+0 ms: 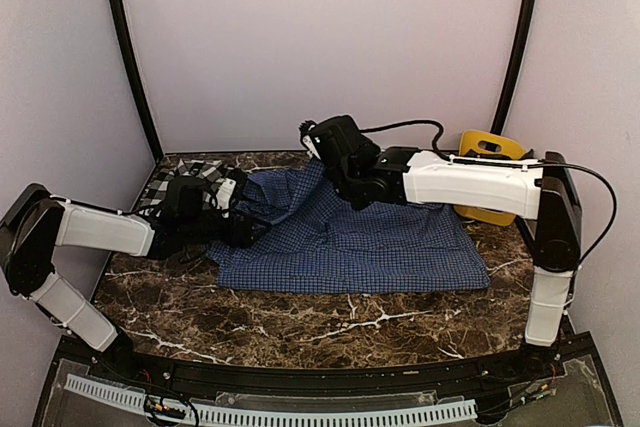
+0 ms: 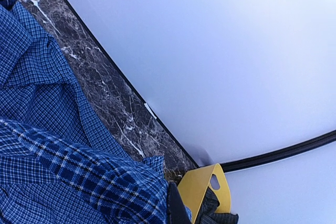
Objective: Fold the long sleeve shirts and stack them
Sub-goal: Fold the sleeve of the 1/3-folded shirt.
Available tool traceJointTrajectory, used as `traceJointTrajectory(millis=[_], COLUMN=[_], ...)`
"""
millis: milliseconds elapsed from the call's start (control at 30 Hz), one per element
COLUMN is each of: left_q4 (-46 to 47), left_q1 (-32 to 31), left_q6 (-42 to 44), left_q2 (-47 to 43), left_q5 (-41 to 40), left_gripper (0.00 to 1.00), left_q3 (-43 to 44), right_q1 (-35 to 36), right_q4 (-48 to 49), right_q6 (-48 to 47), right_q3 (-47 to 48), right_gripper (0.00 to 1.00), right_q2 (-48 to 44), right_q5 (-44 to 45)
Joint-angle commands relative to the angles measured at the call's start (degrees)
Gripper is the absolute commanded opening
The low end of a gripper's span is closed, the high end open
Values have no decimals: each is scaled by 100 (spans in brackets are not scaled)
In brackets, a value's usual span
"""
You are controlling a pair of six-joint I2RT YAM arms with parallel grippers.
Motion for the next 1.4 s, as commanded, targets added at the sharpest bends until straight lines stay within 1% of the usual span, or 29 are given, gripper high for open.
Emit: traceJointTrajectory(millis=[0, 67, 167, 333, 400, 500, 567, 633, 700, 733, 767, 800, 833, 900, 933, 967, 1000, 1033, 1100, 1267, 1367], left_q4=[304, 322, 209, 282, 262, 193, 230, 364, 375, 365, 351, 345, 344, 365, 369, 359, 352, 349, 330, 87, -31], left_q1=[-68, -126, -185, -203, -203, -203, -199, -195, -195, -195, -195, -195, -195, -190, -176, -172, -158, -150, -131, -107, -107], left_q6=[484, 832, 1110, 1438, 1607, 1709, 1775, 1789, 1816, 1821, 1824, 1814, 1807, 1765, 1745, 1737, 1720, 1707, 1654, 1599, 1606], left_q2=[-128, -70, 60, 501, 713, 996, 1147, 1259, 1376, 1455, 1494, 1553, 1564, 1555, 1529, 1485, 1460, 1419, 1362, 1315, 1308], left_q5=[651, 677, 562, -361, -502, -1058, -1237, -1313, -1247, -1227, -1214, -1215, -1235, -1265, -1271, -1280, -1283, -1287, -1317, -1321, -1342], left_gripper=[73, 74, 74, 74, 74, 73, 71, 68, 61, 54, 51, 43, 40, 29, 26, 19, 15, 8, 1, 0, 3], left_q3=[-247, -257, -163, 176, 348, 662, 786, 859, 962, 999, 1051, 1066, 1079, 1050, 1034, 996, 977, 935, 883, 852, 793], right_q1=[73, 75, 79, 107, 116, 125, 124, 131, 126, 129, 128, 126, 123, 125, 128, 132, 126, 129, 132, 157, 224], right_q4=[397, 269, 138, 32, -59, -155, -172, -172, -151, -143, -146, -147, -144, -149, -153, -161, -167, -154, -122, -208, -337], right_q6=[-183, -108, -76, -74, -51, -30, -30, -3, 38, 48, 52, 51, 49, 60, 70, 98, 132, 158, 216, 490, 804], right_q3=[56, 207, 372, 438, 469, 446, 367, 260, 143, 99, 56, 13, -37, -134, -200, -297, -379, -472, -658, -1110, -1475], right_gripper=[0, 0, 0, 0, 0, 0, 0, 0, 0, 0, 0, 0, 0, 0, 0, 0, 0, 0, 0, 0, 0], right_q2=[-223, -231, -246, -287, -321, -429, -522, -624, -717, -754, -782, -807, -819, -845, -852, -864, -886, -917, -972, -1117, -1219], right_q5=[-110, -184, -329, -440, -469, -532, -555, -592, -649, -664, -667, -655, -637, -571, -543, -517, -495, -482, -435, -393, -418])
